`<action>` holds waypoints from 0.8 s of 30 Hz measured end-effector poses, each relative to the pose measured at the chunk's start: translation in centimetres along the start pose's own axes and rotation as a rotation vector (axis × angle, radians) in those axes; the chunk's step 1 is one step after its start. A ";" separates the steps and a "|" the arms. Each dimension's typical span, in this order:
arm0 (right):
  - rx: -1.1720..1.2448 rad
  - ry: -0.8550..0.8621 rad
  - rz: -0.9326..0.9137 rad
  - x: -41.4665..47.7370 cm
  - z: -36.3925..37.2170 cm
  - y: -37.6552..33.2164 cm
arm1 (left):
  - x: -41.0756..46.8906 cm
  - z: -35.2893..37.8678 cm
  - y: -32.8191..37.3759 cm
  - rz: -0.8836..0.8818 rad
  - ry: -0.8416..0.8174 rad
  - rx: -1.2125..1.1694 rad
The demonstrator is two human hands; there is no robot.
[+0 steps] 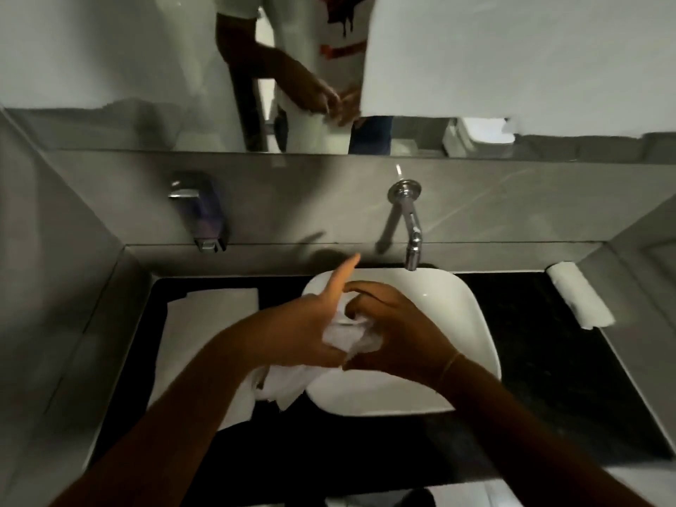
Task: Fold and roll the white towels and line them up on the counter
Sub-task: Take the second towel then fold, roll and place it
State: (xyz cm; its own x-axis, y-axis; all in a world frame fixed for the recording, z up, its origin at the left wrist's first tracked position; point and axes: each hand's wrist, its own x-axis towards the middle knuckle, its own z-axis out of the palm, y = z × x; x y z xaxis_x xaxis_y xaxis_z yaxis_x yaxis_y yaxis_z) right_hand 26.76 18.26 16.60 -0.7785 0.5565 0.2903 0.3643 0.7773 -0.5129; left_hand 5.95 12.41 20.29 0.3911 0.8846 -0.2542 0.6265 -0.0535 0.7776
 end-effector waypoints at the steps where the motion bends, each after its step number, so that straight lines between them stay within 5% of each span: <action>1: -0.002 -0.020 0.036 -1.6 -1.9 0.7 | 1.3 1.4 1.4 0.033 -0.037 -0.018; 5: 0.156 -0.119 0.267 -8.8 -7.8 3.7 | 6.5 7.3 6.8 0.078 -0.176 0.056; 10: 0.074 -0.189 0.385 -16.8 -14.6 9.3 | 13.5 14.1 12.0 0.048 -0.219 0.209; 14: 0.145 -0.123 0.476 -23.0 -20.2 16.0 | 21.0 18.0 16.4 -0.011 -0.238 0.169; 24: -0.055 0.166 0.564 -28.9 -27.8 32.6 | 37.7 24.1 24.7 0.067 0.262 0.645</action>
State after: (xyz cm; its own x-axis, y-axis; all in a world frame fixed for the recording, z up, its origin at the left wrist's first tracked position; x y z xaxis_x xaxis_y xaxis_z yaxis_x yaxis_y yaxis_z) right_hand 75.37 35.70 13.94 -0.3677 0.9234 0.1100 0.7282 0.3595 -0.5835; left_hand 52.38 33.28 16.03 0.3180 0.9481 -0.0072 0.9136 -0.3044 0.2696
